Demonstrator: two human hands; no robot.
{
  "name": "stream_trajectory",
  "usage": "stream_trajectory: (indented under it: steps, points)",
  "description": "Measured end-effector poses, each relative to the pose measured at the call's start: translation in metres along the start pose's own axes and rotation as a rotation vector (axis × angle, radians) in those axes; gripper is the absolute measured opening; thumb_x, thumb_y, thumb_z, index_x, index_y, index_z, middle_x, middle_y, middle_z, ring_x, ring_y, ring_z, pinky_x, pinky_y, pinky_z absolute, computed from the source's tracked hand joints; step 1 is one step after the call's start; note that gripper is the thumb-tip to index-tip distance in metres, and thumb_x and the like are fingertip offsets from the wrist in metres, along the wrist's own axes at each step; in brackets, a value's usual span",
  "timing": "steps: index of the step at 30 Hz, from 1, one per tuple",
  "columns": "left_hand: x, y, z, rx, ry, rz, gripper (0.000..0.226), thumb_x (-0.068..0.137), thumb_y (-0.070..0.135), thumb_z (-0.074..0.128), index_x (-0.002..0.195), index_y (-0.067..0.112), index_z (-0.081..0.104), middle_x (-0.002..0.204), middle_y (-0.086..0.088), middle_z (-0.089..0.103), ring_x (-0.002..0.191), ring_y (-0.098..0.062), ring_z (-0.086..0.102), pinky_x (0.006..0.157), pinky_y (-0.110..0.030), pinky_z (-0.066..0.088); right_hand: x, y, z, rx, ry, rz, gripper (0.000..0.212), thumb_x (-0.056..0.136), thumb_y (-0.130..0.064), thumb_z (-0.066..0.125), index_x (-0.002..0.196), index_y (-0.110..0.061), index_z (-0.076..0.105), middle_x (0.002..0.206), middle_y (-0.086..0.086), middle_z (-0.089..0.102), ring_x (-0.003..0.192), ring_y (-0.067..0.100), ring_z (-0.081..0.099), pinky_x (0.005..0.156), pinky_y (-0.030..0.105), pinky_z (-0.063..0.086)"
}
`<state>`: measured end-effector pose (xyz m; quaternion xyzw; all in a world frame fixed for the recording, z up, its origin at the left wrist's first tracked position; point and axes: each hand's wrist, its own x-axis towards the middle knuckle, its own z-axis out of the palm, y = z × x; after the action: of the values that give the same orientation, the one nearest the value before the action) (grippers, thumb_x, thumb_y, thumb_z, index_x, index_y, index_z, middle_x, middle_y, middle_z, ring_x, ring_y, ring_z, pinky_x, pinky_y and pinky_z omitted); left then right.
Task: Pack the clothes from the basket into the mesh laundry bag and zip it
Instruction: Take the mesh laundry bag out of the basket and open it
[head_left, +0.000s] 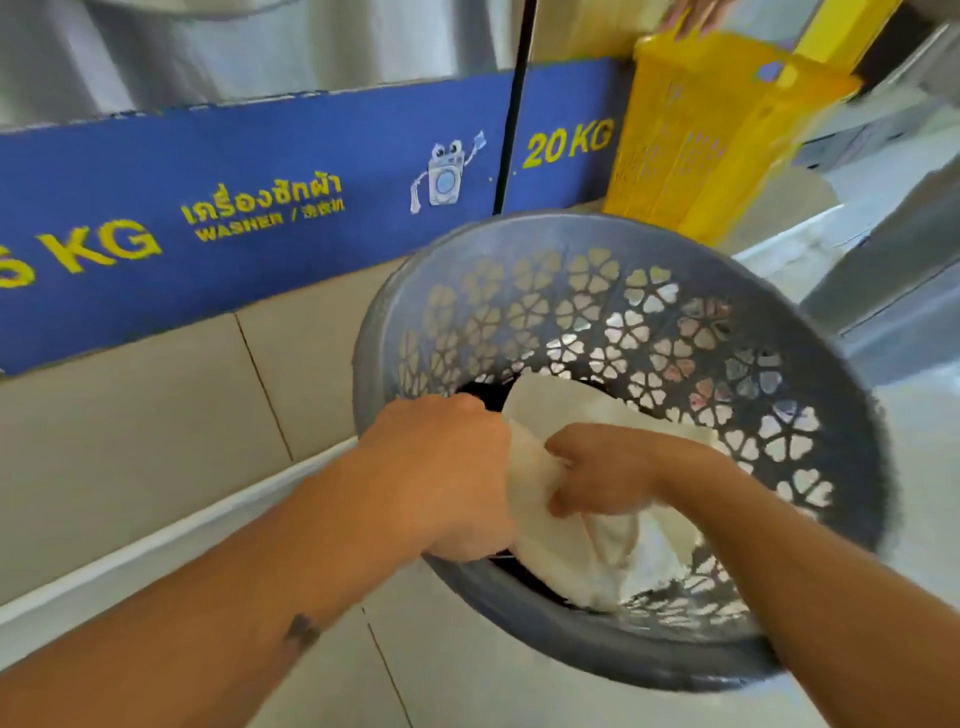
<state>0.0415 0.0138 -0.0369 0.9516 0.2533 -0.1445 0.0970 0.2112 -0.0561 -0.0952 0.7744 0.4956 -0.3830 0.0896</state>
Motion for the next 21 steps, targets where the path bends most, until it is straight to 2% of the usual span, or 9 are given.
stream_trajectory:
  steps: [3,5,6,10,13,14,16,18,21]
  points:
    - [-0.013,0.003,0.000,-0.109,0.148,-0.033,0.014,0.082,0.028,0.054,0.090,0.025,0.042,0.107,0.001,0.052,0.101,-0.025,0.054,0.072,-0.035,0.040,-0.014,-0.005,0.000,0.115,0.230,-0.003,0.038,0.086,-0.027,0.067,0.120,-0.014,0.058,0.122,0.005,0.059,0.110,0.024,0.056,0.080,0.030,0.043]
    - [-0.022,0.002,0.007,-0.155,0.316,-0.054,0.010,0.087,0.024,0.048,0.096,0.020,0.050,0.111,0.000,0.054,0.105,-0.026,0.053,0.076,-0.036,0.042,-0.030,-0.016,0.002,0.212,0.372,-0.023,0.022,0.084,-0.023,0.065,0.104,-0.016,0.057,0.110,0.005,0.060,0.100,0.024,0.058,0.067,0.027,0.040]
    - [-0.028,0.004,0.010,-0.177,0.409,-0.059,0.017,0.088,0.023,0.045,0.101,0.018,0.055,0.113,-0.001,0.055,0.107,-0.026,0.053,0.079,-0.037,0.044,-0.044,-0.022,0.003,0.254,0.443,-0.037,0.018,0.083,-0.023,0.065,0.097,-0.017,0.056,0.105,0.005,0.061,0.096,0.024,0.058,0.063,0.027,0.039]
    - [-0.061,0.016,-0.005,-0.495,0.605,-0.205,0.030,0.094,0.033,0.045,0.119,0.025,0.060,0.119,0.002,0.056,0.110,-0.022,0.055,0.090,-0.037,0.047,-0.101,-0.046,-0.002,0.429,0.696,-0.116,0.017,0.084,-0.021,0.062,0.097,-0.011,0.058,0.100,0.008,0.065,0.092,0.028,0.063,0.069,0.033,0.048]
    - [-0.097,0.033,-0.039,-0.960,0.592,-0.233,0.027,0.095,0.039,0.048,0.120,0.034,0.059,0.113,0.004,0.064,0.100,-0.015,0.060,0.081,-0.032,0.048,-0.147,-0.069,-0.004,0.460,0.829,-0.243,0.016,0.086,-0.019,0.061,0.100,-0.013,0.058,0.099,0.005,0.066,0.092,0.026,0.062,0.076,0.037,0.052]
    - [-0.110,0.039,-0.049,-1.046,0.599,-0.228,0.026,0.094,0.041,0.051,0.119,0.034,0.057,0.109,0.007,0.064,0.097,-0.013,0.060,0.075,-0.028,0.046,-0.160,-0.079,-0.004,0.466,0.850,-0.310,0.014,0.086,-0.018,0.063,0.098,-0.015,0.057,0.097,0.002,0.066,0.090,0.023,0.061,0.071,0.032,0.050]
    - [-0.135,0.045,-0.066,-1.044,0.654,-0.251,0.025,0.091,0.038,0.058,0.115,0.037,0.051,0.100,0.015,0.059,0.092,-0.009,0.056,0.068,-0.025,0.040,-0.184,-0.097,-0.001,0.469,0.833,-0.435,0.017,0.083,-0.018,0.067,0.095,-0.018,0.056,0.093,-0.002,0.063,0.084,0.018,0.057,0.062,0.022,0.041]
    - [-0.159,0.042,-0.077,-0.970,0.752,-0.327,0.029,0.087,0.027,0.060,0.113,0.035,0.051,0.099,0.013,0.056,0.092,-0.011,0.055,0.069,-0.026,0.039,-0.203,-0.113,0.004,0.481,0.773,-0.511,0.021,0.078,-0.020,0.071,0.093,-0.021,0.057,0.091,-0.004,0.064,0.081,0.017,0.058,0.062,0.025,0.042]
    - [-0.201,0.035,-0.087,-0.893,0.876,-0.420,0.037,0.083,0.011,0.049,0.114,0.032,0.054,0.106,0.004,0.059,0.098,-0.022,0.056,0.075,-0.033,0.041,-0.221,-0.136,0.019,0.485,0.693,-0.618,0.023,0.076,-0.020,0.073,0.092,-0.027,0.058,0.085,-0.010,0.063,0.075,0.010,0.057,0.066,0.026,0.043]
